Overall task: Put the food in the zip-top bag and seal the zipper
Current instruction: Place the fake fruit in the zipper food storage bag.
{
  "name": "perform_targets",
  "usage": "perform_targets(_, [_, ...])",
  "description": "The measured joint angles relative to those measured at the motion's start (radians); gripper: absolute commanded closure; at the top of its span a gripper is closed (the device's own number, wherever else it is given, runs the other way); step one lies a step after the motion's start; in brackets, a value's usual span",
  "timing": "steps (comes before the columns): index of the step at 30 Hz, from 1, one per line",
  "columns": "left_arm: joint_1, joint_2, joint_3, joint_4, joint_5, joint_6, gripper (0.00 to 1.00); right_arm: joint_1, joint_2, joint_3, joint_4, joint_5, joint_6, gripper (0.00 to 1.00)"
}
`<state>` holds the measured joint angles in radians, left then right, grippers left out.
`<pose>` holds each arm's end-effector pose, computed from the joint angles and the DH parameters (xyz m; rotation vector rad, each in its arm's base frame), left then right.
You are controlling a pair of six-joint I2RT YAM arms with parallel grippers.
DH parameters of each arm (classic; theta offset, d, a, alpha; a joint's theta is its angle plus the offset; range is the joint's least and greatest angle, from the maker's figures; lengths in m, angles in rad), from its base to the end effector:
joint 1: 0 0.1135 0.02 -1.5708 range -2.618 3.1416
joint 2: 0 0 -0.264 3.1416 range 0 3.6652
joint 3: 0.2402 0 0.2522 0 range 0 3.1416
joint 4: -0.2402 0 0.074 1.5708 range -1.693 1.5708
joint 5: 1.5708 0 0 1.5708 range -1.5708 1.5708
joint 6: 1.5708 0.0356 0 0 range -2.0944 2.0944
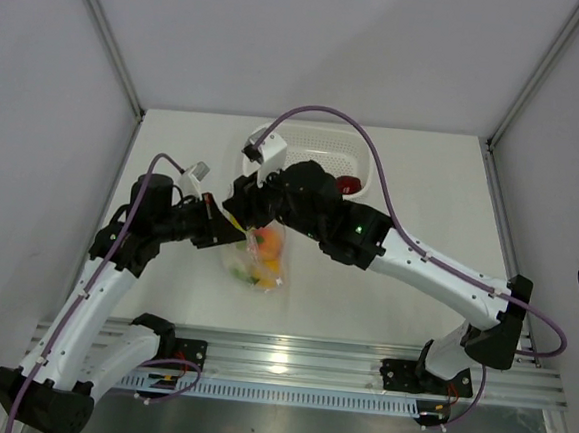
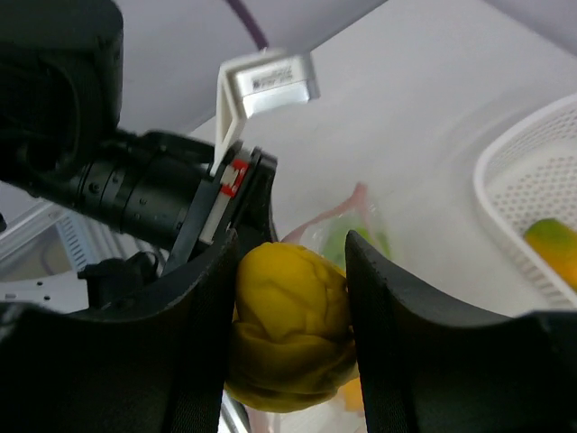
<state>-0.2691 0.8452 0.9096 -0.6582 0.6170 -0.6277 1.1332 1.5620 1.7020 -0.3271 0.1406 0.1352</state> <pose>0.1592 -0.0653 0.3290 -0.0263 2.2801 -1.1636 0.1567 0.3232 0.4508 -0.7787 1.6510 0.7912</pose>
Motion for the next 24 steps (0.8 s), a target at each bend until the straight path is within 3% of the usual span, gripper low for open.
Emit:
perform_targets(11, [0.0, -0.014, 0.007, 0.0, 0.001, 0.0, 0.99, 0.015, -0.103, -0.266, 0.084, -0.032, 0.135, 0.8])
perform_targets(24, [0.0, -0.026, 0.007, 0.0, 0.007, 0.0, 0.99, 0.066, -0.168, -0.296, 0.149, -0.06, 0.155, 0.82])
